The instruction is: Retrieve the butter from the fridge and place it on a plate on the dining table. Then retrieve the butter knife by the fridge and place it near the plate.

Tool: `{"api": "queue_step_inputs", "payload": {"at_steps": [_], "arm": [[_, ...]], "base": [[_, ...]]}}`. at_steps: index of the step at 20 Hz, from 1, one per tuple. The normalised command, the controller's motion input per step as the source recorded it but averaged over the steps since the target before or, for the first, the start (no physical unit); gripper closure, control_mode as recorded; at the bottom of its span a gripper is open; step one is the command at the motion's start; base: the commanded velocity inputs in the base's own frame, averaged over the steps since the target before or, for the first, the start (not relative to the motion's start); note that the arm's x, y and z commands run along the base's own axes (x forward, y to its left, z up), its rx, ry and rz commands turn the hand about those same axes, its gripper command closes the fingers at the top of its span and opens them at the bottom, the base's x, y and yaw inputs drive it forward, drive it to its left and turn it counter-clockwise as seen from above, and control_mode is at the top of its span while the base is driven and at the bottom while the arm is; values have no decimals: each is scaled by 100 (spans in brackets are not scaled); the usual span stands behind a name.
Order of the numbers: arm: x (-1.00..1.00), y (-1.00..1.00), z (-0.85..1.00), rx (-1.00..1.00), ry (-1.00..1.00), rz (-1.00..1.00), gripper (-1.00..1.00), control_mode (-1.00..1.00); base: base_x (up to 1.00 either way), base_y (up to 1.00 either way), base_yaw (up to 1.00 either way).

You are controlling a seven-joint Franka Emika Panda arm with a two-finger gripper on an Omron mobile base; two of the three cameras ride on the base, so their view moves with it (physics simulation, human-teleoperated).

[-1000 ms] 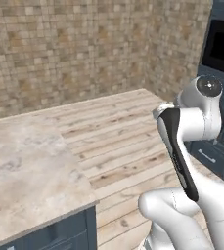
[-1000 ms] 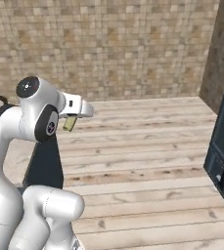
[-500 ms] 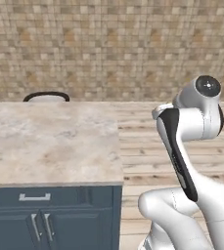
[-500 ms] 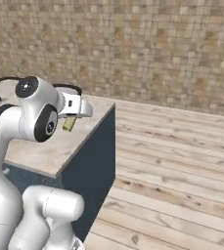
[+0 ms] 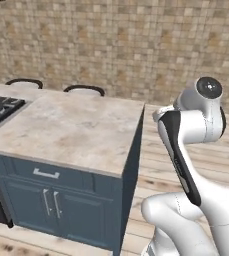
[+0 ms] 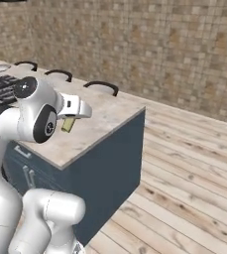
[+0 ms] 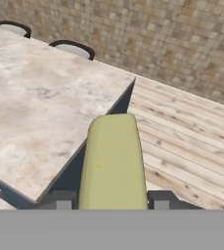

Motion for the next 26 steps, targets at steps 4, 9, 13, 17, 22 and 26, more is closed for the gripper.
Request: {"api": "queue_step_inputs", "payload": {"at_steps": [4,9,13,17,22,26], "arm": [[0,0,0,0,0,0,100,100],[0,0,0,0,0,0,100,100],[0,0,0,0,0,0,100,100],[0,0,0,0,0,0,100,100],[0,0,0,0,0,0,100,100],[0,0,0,0,0,0,100,100]], "base": [[0,-50,37],[2,-60,36],[0,-54,25],[6,-52,9],[41,-63,10],[58,-65,10]]}}
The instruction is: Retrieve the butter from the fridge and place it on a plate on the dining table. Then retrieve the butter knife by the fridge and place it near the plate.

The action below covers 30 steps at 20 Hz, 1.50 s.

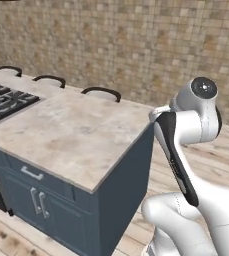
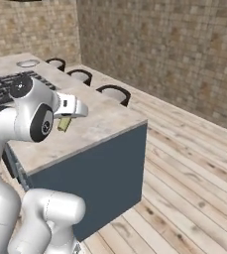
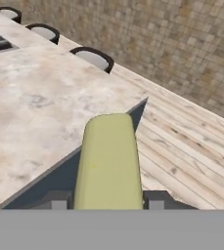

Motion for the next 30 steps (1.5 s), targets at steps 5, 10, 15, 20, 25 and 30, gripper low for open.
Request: {"api": "queue_step_inputs", "payload": {"at_steps": [5,10,15,20,25,30], "arm": [[0,0,0,0,0,0,100,100],[0,0,0,0,0,0,100,100],[0,0,0,0,0,0,100,100],[0,0,0,0,0,0,100,100],[0,0,0,0,0,0,100,100],[0,0,0,0,0,0,100,100]], "base": [[57,-65,8],[58,-70,9],[44,-84,12],[45,-83,23],[52,-78,38],[6,-63,53]]}}
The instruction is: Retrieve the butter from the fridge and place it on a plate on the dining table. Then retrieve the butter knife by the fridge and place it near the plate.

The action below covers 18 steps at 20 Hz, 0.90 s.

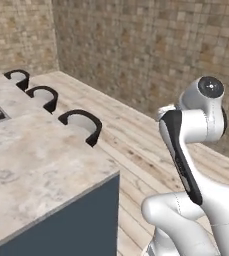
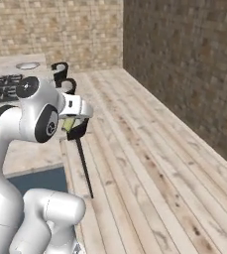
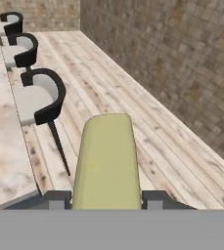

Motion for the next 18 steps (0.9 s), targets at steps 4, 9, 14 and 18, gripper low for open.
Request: {"api": "queue_step_inputs", "payload": {"at_steps": [4,9,14,18], "arm": [[0,0,0,0,0,0,100,100],[0,0,0,0,0,0,100,100],[0,0,0,0,0,0,100,100],[0,0,0,0,0,0,100,100]], "base": [[0,-61,55],[0,-62,54],[5,-64,52],[4,-58,57]]}}
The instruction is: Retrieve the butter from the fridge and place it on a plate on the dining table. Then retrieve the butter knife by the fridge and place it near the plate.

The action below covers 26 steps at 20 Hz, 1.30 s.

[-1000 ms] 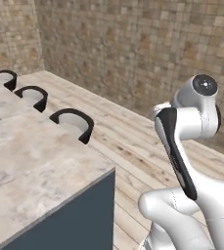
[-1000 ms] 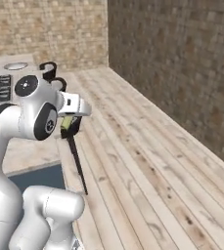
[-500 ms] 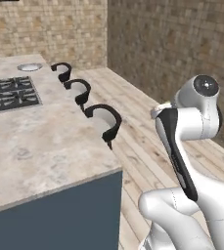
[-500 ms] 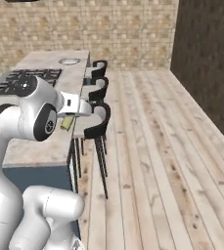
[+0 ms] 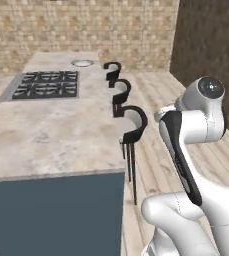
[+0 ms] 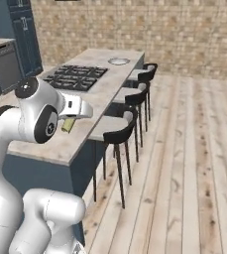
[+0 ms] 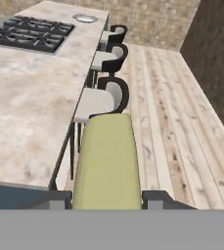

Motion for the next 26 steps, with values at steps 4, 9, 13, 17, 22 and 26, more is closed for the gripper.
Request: {"api": "queue_step_inputs", "payload": {"at_steps": [4,9,13,17,22,26], "arm": [[0,0,0,0,0,0,100,100],[0,0,0,0,0,0,100,100],[0,0,0,0,0,0,100,100],[0,0,0,0,0,0,100,100],[0,0,0,0,0,0,100,100],[0,0,0,0,0,0,100,100]], "base": [[5,-60,54],[6,-58,50],[12,-42,42],[5,-42,41],[19,-48,45],[26,-57,45]]}}
